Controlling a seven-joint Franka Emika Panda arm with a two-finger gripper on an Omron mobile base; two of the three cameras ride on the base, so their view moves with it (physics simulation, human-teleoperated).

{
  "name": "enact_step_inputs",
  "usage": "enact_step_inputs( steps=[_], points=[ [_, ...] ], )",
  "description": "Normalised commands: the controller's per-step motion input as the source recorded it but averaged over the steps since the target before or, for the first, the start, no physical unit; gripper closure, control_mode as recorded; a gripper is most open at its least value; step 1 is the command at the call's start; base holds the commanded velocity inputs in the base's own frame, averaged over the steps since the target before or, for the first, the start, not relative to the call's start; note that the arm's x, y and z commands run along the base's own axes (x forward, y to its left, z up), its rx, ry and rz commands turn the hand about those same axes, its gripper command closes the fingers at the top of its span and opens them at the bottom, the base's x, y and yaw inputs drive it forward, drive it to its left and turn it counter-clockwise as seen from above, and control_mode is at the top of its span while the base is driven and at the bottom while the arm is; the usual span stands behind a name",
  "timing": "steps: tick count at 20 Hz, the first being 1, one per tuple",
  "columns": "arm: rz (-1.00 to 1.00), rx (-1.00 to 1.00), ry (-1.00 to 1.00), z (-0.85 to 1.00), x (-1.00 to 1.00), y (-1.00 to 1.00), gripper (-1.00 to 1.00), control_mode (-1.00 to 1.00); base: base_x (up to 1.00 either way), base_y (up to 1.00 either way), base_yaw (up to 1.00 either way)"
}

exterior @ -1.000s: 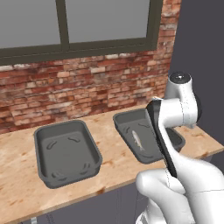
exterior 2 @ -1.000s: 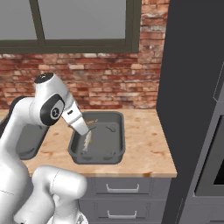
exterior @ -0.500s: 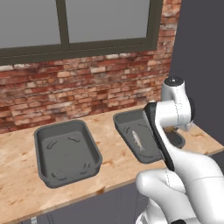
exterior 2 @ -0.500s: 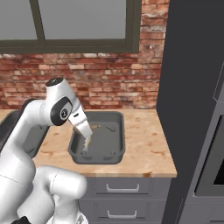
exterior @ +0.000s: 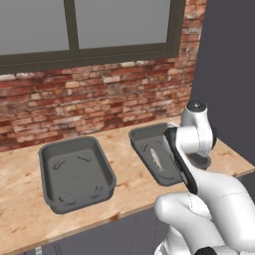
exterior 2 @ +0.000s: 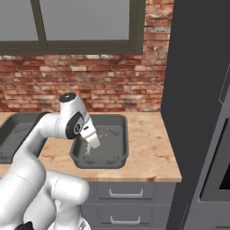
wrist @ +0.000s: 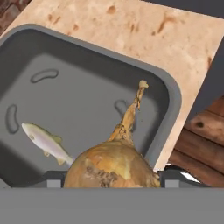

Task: Place one onion and one fish in each tupperware on the nearby counter, to pack two identical lunches.

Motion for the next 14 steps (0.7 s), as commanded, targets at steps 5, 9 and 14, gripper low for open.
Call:
enact_step_inputs(
  steps=[5, 9, 14],
  points=[
    [0.00, 0.07, 0.00, -0.15, 0.43, -0.08, 1.00, -1.00, 0.00, 0.00, 0.00],
    [0.00, 0.06, 0.00, -0.11, 0.34, -0.15, 1.00, -1.00, 0.00, 0.00, 0.00],
    [0.00, 0.05, 0.00, -0.18, 0.41, -0.07, 1.00, -1.00, 0.00, 0.00, 0.00]
  ],
)
